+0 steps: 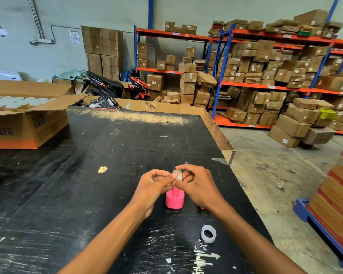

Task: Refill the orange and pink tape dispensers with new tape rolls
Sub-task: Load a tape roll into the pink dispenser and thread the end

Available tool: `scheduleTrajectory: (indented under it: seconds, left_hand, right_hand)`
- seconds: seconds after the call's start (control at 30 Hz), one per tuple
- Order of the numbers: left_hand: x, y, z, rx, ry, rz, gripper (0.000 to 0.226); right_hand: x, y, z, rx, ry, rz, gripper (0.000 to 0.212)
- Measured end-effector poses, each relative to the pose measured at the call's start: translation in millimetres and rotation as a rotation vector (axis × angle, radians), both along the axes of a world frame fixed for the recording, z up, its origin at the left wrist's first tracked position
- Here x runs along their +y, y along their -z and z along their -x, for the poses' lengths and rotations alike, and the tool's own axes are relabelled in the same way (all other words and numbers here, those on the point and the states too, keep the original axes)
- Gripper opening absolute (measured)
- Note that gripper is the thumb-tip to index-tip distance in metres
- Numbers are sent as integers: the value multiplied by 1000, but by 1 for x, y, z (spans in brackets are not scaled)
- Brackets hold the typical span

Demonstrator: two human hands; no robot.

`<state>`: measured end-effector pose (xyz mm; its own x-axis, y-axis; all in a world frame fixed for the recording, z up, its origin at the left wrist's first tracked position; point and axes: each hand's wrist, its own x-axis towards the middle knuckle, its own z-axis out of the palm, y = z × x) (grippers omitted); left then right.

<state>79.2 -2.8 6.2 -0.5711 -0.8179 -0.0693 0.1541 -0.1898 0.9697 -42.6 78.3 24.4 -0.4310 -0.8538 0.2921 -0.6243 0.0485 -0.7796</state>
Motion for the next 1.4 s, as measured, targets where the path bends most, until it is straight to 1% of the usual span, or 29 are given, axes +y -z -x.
scheduleTrajectory:
  seconds: [0.07,0.1,0.17,0.23,0.27,0.3,0.4,0.47,0.53,0.63,0.73,0.8,0.87,0.97,1.1,1.3,1.4]
  left_hand:
    - [-7,5,5,-34,3,7,22]
    - [-13,12,7,-89,-12,51,24]
    - [-25,32,10,-270,-7,214,42]
    - [-29,47,10,-421,100,336,63]
    - [-31,54,10,-449,157,366,67]
    - [-31,58,9,-456,192,396,64]
    - [-31,64,7,-456,194,485,40]
    - [-30,64,6,-444,189,507,35]
    - [-31,68,5,-429,182,538,40]
    - [-34,75,6,-426,169,570,54]
    - [-37,81,7,-444,163,563,67]
    - [-38,82,7,-439,163,564,64]
    - [-39,84,8,-432,161,559,67]
    - [-40,88,9,-422,155,552,70]
    - [-40,88,10,-411,158,554,65]
    - [-42,90,10,-416,156,543,70]
    - [-40,88,10,-422,147,549,68]
  right_hand:
    - [-5,0,9,-32,20,-24,33]
    - [-9,0,14,-44,35,-42,33]
    - [-15,3,22,-57,64,-84,33]
    - [-20,10,28,-62,73,-131,32]
    - [-24,14,31,-51,75,-156,30]
    - [-26,18,32,-30,77,-178,27]
    - [-32,28,33,24,74,-229,20]
    - [-36,31,33,56,73,-236,17]
    - [-41,32,33,65,54,-241,17]
    - [-45,36,32,101,41,-306,18]
    - [-46,41,33,124,33,-340,12]
    - [-46,44,35,103,25,-323,10]
    - [-47,45,38,59,18,-304,11]
    - [-48,48,38,-53,3,-294,10]
    - [-52,49,40,-156,-4,-283,13]
    - [-55,54,41,-136,-15,-276,15]
    - [-49,61,38,-150,-11,-200,15]
